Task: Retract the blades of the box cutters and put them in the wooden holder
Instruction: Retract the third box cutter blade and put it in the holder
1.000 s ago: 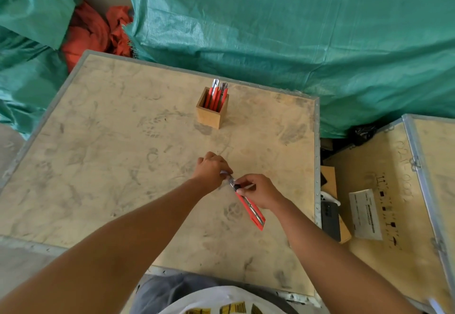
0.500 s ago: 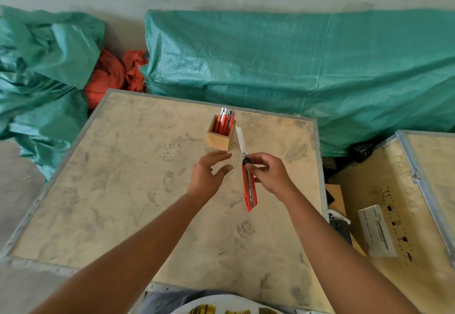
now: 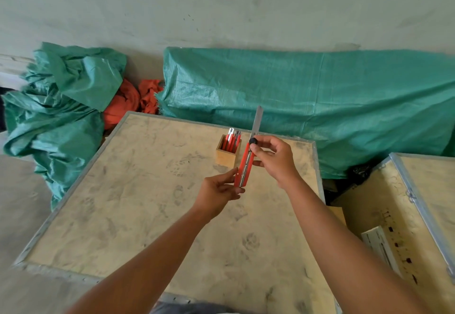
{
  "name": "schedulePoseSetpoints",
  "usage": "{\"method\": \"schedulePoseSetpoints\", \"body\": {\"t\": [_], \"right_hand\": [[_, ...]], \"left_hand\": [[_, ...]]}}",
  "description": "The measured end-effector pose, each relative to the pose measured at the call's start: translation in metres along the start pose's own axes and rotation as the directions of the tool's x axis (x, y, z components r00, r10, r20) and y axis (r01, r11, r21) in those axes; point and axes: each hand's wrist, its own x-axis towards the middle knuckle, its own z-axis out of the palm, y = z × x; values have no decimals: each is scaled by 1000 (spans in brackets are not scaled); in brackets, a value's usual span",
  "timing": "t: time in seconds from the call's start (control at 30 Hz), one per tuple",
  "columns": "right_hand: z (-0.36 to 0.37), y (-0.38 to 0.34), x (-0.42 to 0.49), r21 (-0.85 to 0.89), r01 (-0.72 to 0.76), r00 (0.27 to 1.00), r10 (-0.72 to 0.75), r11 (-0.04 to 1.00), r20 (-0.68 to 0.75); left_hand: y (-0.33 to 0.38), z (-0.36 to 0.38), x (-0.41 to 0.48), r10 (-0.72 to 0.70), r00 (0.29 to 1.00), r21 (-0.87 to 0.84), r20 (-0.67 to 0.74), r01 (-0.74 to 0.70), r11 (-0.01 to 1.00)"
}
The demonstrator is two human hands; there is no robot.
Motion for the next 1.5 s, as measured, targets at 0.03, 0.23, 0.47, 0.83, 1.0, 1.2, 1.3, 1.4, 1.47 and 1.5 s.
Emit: {"method": "schedulePoseSetpoints", "body": {"t": [0.03, 0.23, 0.47, 0.83, 1.0, 1.2, 1.3, 1.4, 1.47, 1.5], "right_hand": [[-1, -2, -1, -3, 7, 1000, -7, 1000, 0], [-9, -10, 0, -78, 62, 997, -58, 995, 59], [-17, -20, -4, -148, 108, 983, -83, 983, 167], [-17, -27, 4, -309, 235, 946, -143, 922, 292], [-18, -31, 3, -379, 309, 918, -170, 872, 358], [-22, -26, 3, -388, 316, 917, -174, 866, 358], [-24, -25, 0, -405, 307, 916, -153, 861, 370], [-20, -24, -6, -407, 309, 924, -169, 860, 344], [-16, -23, -10, -429, 277, 948, -172, 860, 267], [-15, -22, -11, -446, 277, 953, -183, 851, 242]], "left_hand": [[2, 0, -1, 3, 1000, -16, -3, -4, 1000], [14, 3, -4, 34, 999, -61, 8, -34, 998], [29, 5, 5, 62, 998, -80, 9, -61, 995], [42, -3, 16, 91, 996, -78, 3, -90, 993], [43, -6, 20, 99, 995, -72, 11, -97, 993], [44, -4, 20, 99, 995, -59, 34, -96, 994], [44, -3, 19, 98, 994, -60, 41, -95, 994], [44, -3, 17, 110, 992, -50, 54, -107, 993], [43, -3, 15, 110, 992, -45, 53, -108, 993], [43, -3, 14, 109, 993, -43, 52, -107, 993]]}}
